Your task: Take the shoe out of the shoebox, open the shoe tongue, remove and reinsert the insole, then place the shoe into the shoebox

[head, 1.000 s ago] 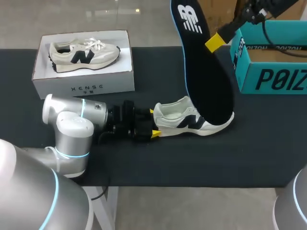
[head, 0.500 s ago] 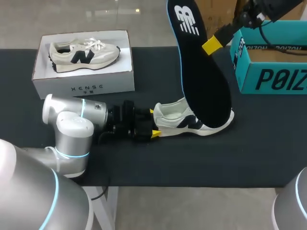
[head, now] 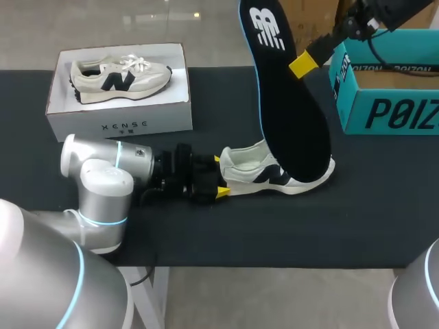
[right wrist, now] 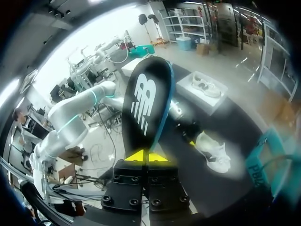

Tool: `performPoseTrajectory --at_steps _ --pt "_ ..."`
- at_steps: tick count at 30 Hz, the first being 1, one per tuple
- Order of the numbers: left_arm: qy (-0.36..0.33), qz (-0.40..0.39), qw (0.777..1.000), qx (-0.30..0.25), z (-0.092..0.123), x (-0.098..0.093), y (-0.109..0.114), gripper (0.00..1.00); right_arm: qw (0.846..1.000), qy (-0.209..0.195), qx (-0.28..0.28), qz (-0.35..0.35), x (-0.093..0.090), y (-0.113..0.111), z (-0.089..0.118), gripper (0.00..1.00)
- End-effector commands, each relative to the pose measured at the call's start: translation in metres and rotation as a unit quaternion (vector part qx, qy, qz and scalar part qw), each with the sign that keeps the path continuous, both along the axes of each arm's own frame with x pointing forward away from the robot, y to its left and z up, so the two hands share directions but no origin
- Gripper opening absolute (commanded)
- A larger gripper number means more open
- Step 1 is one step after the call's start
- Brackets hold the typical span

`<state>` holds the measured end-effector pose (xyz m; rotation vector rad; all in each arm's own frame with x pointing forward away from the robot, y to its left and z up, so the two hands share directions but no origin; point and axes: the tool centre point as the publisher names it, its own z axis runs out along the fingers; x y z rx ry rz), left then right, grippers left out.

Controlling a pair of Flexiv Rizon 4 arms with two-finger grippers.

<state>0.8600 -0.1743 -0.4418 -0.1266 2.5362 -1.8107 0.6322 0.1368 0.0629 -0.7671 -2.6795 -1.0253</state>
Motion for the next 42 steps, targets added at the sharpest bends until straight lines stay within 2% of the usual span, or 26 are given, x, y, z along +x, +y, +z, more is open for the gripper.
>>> performPoseTrajectory --at_steps 1,6,11,15,21,25,31,32,39,42 --pt "0.0 -0.004 1.0 0.012 0.002 0.001 0.001 1.0 1.0 0.001 -0.002 0.0 0.002 0.001 0.001 0.0" --pt "-0.007 -0.007 0.999 0.039 0.009 0.003 -0.001 1.0 1.0 0.001 -0.002 0.0 0.002 0.001 0.001 0.0" --pt "-0.025 -0.008 0.996 0.089 0.02 0.004 0.002 1.0 1.0 0.001 -0.002 0.0 0.002 0.001 0.001 0.0" --pt "-0.03 -0.005 0.992 0.12 0.021 0.004 0.011 1.0 1.0 0.001 -0.002 0.0 0.002 0.001 0.001 0.0" --pt "-0.017 -0.023 0.991 0.132 0.021 -0.002 0.022 1.0 1.0 0.001 -0.002 0.0 0.002 0.001 0.001 0.0" --pt "-0.026 -0.035 0.984 0.174 0.03 -0.005 0.033 1.0 1.0 0.001 -0.002 0.0 0.002 0.001 0.001 0.0" --pt "-0.053 -0.044 0.966 0.25 0.053 -0.015 0.049 1.0 1.0 0.001 -0.002 0.0 0.002 0.001 0.001 0.0" --pt "-0.065 -0.044 0.957 0.278 0.06 -0.016 0.051 1.0 1.0 0.001 -0.002 0.0 0.002 0.001 0.001 0.0" --pt "-0.096 -0.05 0.92 0.376 0.094 -0.019 0.049 1.0 1.0 0.001 -0.002 0.0 0.002 0.001 0.001 0.0" --pt "-0.105 -0.045 0.909 0.402 0.104 -0.017 0.052 1.0 1.0 0.001 -0.002 0.0 0.002 0.001 0.001 0.0"
